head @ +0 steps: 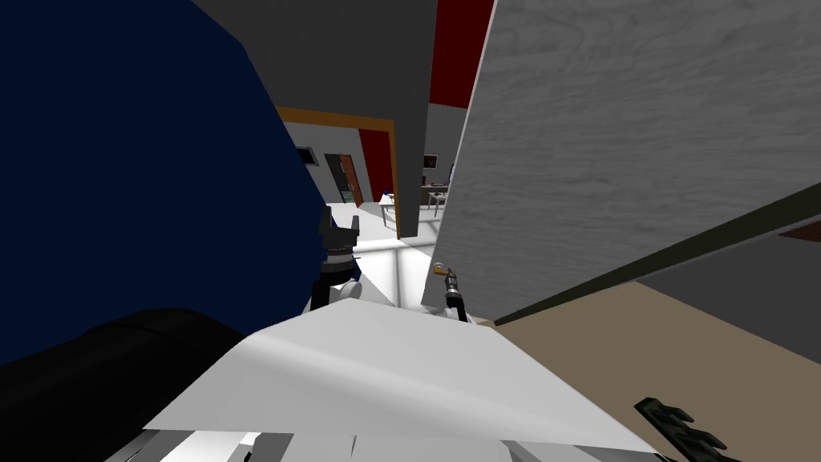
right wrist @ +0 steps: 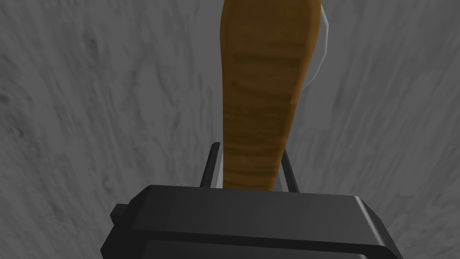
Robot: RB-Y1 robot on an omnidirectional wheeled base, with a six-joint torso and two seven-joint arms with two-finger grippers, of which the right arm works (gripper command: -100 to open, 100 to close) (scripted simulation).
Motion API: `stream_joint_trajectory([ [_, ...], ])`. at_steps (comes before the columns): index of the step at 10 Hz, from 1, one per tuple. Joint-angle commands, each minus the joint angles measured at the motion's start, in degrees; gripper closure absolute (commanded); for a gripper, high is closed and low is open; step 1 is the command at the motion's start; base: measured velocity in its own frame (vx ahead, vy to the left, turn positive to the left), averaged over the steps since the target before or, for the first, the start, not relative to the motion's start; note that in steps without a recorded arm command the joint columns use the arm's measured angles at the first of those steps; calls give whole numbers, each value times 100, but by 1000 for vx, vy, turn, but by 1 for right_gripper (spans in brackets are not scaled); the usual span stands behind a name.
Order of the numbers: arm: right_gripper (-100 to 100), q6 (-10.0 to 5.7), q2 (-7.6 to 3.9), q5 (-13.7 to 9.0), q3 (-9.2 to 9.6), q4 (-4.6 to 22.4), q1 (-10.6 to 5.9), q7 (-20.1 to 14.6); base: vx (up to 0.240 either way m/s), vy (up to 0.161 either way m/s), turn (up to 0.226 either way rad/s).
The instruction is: Push the door open
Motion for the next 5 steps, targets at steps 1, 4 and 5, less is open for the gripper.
stream_joint_trajectory([
  [1, 100, -85, -40, -76, -156, 84, -90, 15, 199, 158, -103],
  [4, 100, -79, 18, -171, -343, 94, -101, 66, 165, 119, -72],
  [5, 100, -77, 41, -197, -394, 97, -104, 80, 172, 88, -73],
])
